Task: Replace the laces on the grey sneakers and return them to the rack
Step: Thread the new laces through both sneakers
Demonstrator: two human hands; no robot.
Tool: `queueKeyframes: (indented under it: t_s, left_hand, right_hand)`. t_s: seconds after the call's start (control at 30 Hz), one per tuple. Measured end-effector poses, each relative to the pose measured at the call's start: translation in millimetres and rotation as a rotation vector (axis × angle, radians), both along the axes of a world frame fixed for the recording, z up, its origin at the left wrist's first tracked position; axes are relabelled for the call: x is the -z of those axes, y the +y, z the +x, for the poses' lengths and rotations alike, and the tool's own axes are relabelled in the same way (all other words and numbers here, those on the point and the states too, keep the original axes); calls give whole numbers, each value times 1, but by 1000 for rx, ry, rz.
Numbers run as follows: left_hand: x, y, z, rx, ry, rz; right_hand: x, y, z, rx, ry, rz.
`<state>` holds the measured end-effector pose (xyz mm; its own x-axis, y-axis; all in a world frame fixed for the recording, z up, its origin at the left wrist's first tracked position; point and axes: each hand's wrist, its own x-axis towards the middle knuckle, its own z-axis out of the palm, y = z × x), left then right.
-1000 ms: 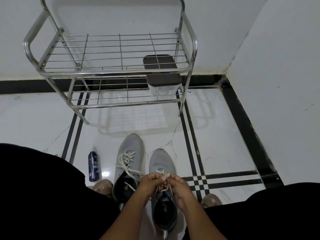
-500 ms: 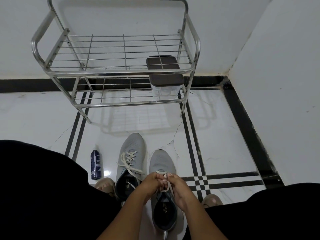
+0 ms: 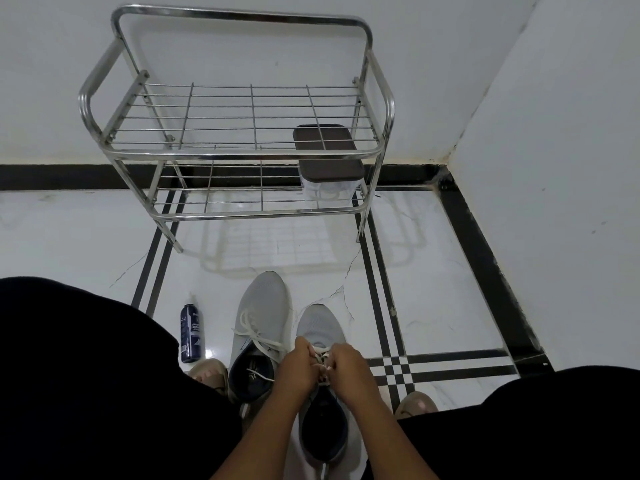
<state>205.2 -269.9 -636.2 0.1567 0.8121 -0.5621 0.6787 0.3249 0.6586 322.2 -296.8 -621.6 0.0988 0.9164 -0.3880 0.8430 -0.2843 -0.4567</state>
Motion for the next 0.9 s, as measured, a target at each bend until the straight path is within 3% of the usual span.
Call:
queueKeyframes:
  t_s: [0.1,0.27,0.4,0.6,0.7,0.8,0.9]
  left_hand:
    - [1,0,0,-24,-12,-86]
    - [3,4,-2,-133,-294,-314]
    - [1,-3,6,-543,-661,-611]
    - [9,-4,0,-1026,-674,-479]
    - [10,-7,-4,-1045,-692,-439]
    - [13,-5,-3,-958,-694,-402]
    - [14,-5,3,-921,-666,-369]
  right_hand:
    - [7,-14,-9,-52,-135,110]
    - [16,-24,-12,-26,-104,203]
    - [9,-17,-9,98,38,205]
    - [11,-18,17,859,378,-159]
    - [7,-18,26,726,313,-305]
    - [8,-11,19,627,223,-283]
    - [4,-6,13,704,450,-185]
